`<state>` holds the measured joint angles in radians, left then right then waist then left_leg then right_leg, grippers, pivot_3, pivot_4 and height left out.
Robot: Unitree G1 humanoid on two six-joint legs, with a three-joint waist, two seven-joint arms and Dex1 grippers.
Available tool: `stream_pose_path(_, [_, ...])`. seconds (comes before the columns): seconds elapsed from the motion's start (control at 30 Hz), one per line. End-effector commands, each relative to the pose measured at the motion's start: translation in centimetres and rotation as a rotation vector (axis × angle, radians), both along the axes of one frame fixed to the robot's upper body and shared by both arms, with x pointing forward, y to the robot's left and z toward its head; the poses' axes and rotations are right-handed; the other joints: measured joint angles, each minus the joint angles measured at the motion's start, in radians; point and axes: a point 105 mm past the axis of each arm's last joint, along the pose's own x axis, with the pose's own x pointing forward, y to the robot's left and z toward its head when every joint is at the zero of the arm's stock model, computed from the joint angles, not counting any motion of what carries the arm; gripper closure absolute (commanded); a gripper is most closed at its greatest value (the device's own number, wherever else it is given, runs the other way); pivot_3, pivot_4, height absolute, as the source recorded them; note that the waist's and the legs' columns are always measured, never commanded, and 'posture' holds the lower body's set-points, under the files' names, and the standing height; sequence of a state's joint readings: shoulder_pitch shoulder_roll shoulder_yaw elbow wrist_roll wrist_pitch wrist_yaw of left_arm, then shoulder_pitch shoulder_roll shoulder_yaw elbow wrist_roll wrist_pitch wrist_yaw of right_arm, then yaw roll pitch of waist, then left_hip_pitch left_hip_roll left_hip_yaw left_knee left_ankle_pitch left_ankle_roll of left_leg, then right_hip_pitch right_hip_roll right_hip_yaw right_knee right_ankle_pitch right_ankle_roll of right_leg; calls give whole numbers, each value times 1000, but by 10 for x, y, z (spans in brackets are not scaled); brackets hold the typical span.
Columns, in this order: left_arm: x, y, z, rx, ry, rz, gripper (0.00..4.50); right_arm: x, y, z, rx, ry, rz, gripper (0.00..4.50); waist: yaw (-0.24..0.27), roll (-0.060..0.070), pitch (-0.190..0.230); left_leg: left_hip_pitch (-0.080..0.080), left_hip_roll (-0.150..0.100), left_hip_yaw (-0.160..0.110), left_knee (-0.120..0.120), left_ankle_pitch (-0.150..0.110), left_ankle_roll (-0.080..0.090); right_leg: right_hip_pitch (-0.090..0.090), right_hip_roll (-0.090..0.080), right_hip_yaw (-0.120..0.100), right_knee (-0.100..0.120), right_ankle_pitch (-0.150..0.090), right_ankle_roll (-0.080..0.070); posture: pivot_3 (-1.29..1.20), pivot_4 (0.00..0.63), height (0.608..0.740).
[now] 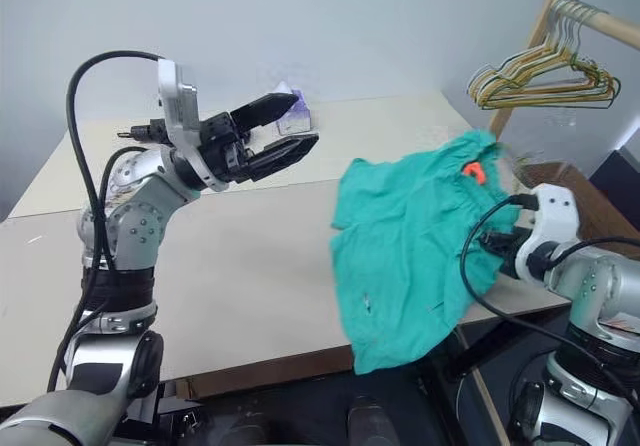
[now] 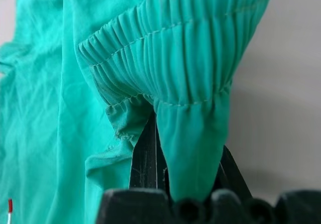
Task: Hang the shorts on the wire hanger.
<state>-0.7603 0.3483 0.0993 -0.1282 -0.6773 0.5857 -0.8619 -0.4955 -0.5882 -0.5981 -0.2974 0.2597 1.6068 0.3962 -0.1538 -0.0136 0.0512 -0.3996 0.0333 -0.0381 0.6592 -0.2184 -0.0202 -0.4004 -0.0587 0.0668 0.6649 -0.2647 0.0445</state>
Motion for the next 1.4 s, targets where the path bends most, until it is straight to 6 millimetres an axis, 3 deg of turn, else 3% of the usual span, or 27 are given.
stream_pose_path(0.03, [-10,0,11,-29,-33,-12,20,3,-30,37,-21,-93,-170,4500,-9,2,-1,1,0,1,-1,0,0,1,0,1,0,0,0,-189,14,740])
stream_pose_path(0.27, [-11,1,12,-35,-49,0,20,8,-67,76,84,-155,-365,4500,-30,2,-1,15,0,3,-10,0,0,12,0,2,-6,-1,0,-185,13,740])
stream_pose_path(0.43, [-11,2,11,-27,-60,6,20,9,-88,89,242,-157,-479,4500,-32,3,-1,16,0,5,-13,0,0,12,0,4,-7,-1,0,-174,12,740])
stream_pose_path(0.63, [-12,3,10,-14,-72,9,20,11,-102,92,337,-156,-556,4500,-31,3,-2,16,0,7,-14,0,0,12,0,6,-7,-1,0,-163,15,740])
stream_pose_path(1.07, [-11,1,9,6,-81,5,20,1,-142,79,460,-166,-735,4500,-27,4,-1,16,-1,9,-14,0,0,12,-1,7,-10,-1,0,-165,16,740])
stream_pose_path(1.23, [-13,0,9,12,-86,0,20,4,-139,69,416,-118,-721,4500,-28,4,-1,16,-1,9,-14,0,0,12,-1,7,-10,-1,0,-165,17,740])
stream_pose_path(1.4, [-14,0,8,17,-87,0,0,7,-130,67,385,-117,-695,3068,-30,4,-1,16,0,10,-15,0,0,12,0,8,-10,-1,0,-163,16,740])
